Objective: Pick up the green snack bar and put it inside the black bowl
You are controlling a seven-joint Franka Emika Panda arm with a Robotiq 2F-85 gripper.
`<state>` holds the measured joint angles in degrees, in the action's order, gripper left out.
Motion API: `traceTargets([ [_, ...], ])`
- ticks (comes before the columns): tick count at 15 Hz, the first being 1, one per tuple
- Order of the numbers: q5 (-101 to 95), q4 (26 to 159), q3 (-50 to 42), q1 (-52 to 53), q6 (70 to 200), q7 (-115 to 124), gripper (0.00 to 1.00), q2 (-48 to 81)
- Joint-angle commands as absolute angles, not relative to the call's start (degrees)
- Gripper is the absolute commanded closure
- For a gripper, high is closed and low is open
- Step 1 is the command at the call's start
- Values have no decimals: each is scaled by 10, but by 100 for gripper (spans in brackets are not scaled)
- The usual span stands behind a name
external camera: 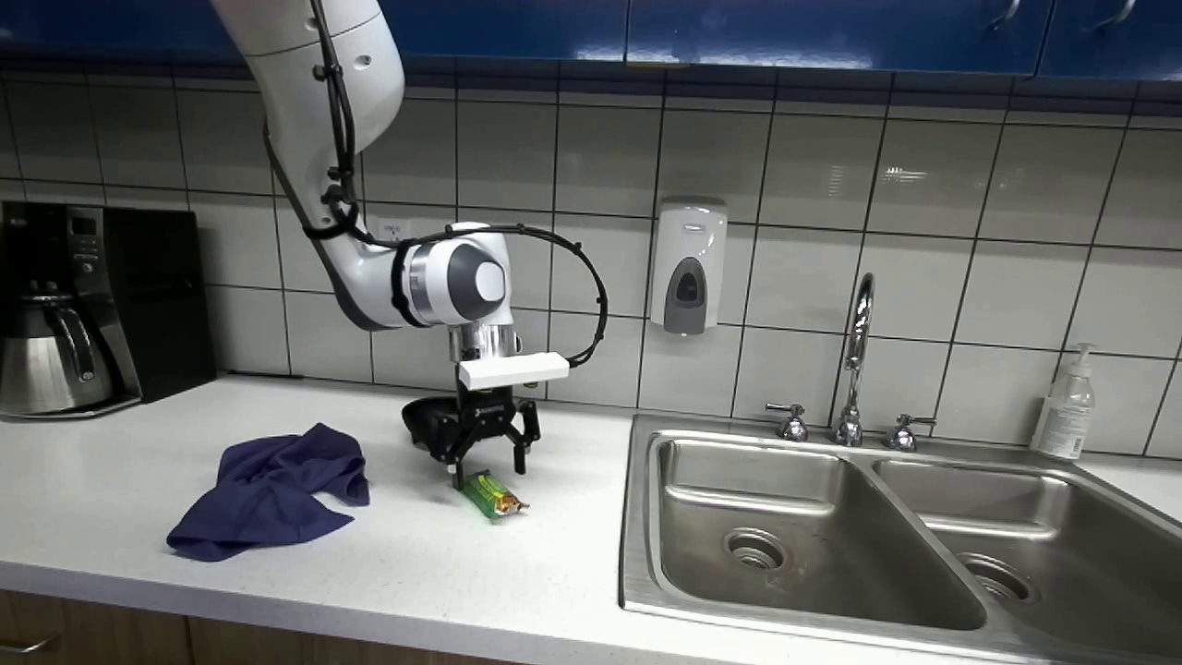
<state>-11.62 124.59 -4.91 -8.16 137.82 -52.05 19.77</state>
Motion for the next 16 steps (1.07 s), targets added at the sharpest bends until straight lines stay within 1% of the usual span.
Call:
traceTargets([
  [1, -114, 1251, -39, -97, 1390, -535, 0, 202],
  [6, -109, 1257, -39, -99, 1404, -528, 0, 203],
  [7, -119, 1249, -42, -92, 1390, -518, 0, 209],
  [16, -117, 1250, -42, -93, 1393, -518, 0, 209],
])
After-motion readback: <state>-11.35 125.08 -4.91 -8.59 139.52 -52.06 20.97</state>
